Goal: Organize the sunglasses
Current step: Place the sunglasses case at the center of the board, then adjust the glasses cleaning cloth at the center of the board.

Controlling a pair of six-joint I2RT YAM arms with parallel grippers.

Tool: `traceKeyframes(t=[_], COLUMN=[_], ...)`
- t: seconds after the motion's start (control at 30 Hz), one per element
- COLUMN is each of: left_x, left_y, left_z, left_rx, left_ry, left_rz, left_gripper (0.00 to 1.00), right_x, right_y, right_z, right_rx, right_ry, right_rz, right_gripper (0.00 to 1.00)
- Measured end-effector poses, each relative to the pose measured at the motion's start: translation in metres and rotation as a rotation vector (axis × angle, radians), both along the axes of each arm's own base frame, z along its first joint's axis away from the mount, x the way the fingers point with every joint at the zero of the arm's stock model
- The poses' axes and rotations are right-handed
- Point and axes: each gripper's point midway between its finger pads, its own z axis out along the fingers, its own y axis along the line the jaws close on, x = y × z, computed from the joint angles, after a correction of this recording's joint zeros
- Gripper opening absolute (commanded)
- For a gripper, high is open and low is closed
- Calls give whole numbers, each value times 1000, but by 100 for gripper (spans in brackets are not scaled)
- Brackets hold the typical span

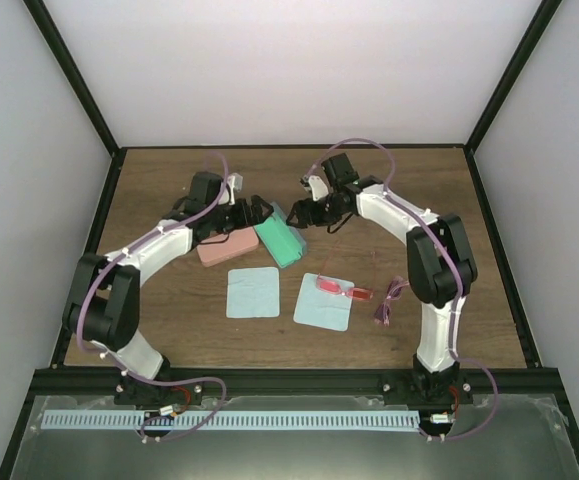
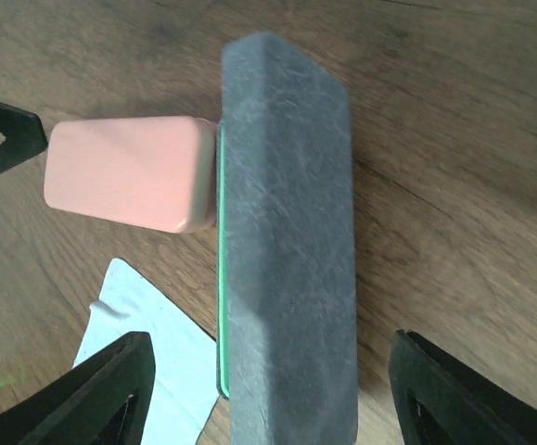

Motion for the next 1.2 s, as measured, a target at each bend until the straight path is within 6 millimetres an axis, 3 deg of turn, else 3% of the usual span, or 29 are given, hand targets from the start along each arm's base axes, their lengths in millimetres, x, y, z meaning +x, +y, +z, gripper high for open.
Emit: traceKeyframes(t=[0.17, 0.3, 0.43, 0.5, 0.53, 0.57, 0.63, 0.7, 0.8, 1.0, 1.1, 1.2], left_x=[10, 25, 32, 32, 32, 30, 28, 28, 30, 32, 21, 2], left_y=[-6, -10, -6, -2, -1, 2, 5, 9, 16, 33, 43, 56], left_z=[-2, -10, -20, -24, -25, -26, -30, -33, -38, -42, -27, 1], left_rx=[4, 27, 66, 85, 89, 96, 106, 121, 152, 213, 235, 244], left_ry=[-1, 0, 8, 9, 8, 7, 13, 17, 23, 21, -9, -71], left_rz=[-4, -1, 17, 35, 43, 51, 64, 80, 111, 166, 181, 206], left_gripper=[100, 100, 94, 91, 85, 80, 73, 70, 49, 14, 5, 4], right_x=[-6, -15, -34, -44, -49, -51, -55, -61, -71, -102, -117, -130], right_y=[-8, -5, -8, -11, -14, -16, -21, -26, -28, 5, 21, 37], right_z=[8, 21, 26, 29, 32, 34, 36, 33, 23, 19, 14, 0], right_rx=[-50, -93, -148, -162, -164, -167, -171, -180, -201, -201, -201, -216], right_ry=[-27, -79, -110, -117, -116, -120, -125, -115, -91, -82, -70, -50], right_rz=[-42, -63, -100, -111, -123, -132, -150, -166, -172, -92, -52, -13], right_gripper=[75, 74, 61, 45, 30, 22, 14, 11, 10, 10, 10, 10])
